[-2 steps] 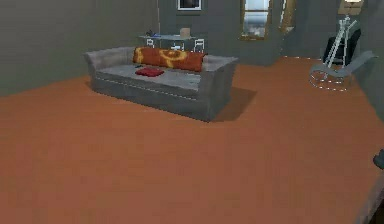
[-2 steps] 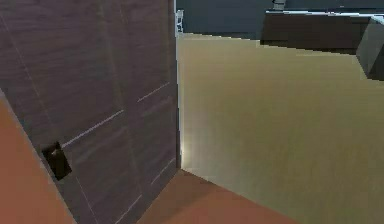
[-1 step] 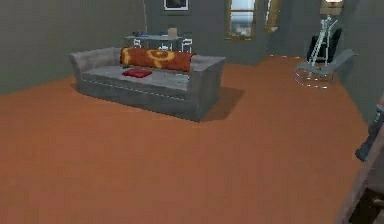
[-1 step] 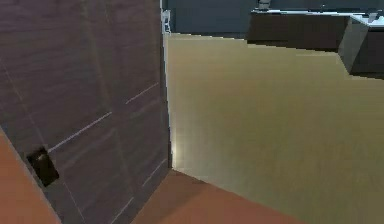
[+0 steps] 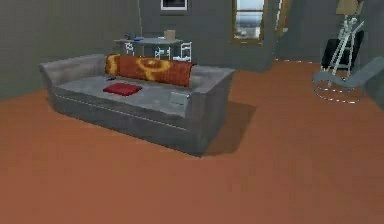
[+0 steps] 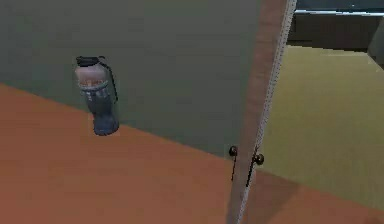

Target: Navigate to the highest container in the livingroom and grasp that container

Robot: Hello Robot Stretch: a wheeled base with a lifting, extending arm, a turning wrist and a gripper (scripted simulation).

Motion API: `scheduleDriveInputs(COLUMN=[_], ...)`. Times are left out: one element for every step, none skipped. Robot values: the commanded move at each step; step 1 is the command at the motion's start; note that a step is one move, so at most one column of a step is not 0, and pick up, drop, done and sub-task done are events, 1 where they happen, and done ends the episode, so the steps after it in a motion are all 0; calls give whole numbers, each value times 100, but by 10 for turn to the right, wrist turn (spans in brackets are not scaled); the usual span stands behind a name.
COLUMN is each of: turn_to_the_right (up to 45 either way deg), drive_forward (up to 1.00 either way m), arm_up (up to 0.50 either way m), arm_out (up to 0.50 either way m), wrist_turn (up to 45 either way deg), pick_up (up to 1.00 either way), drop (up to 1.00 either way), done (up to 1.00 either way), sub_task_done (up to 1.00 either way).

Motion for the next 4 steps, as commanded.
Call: scheduleDriveInputs(turn_to_the_right=[240,0,30,0], drive_forward=[0,100,0,35], arm_up=[0,0,0,0], arm_out=[0,0,0,0], wrist_turn=[0,0,0,0], pick_up=[0,0,0,0], drop=[0,0,0,0], done=[0,0,0,0], sub_task_done=[0,0,0,0])
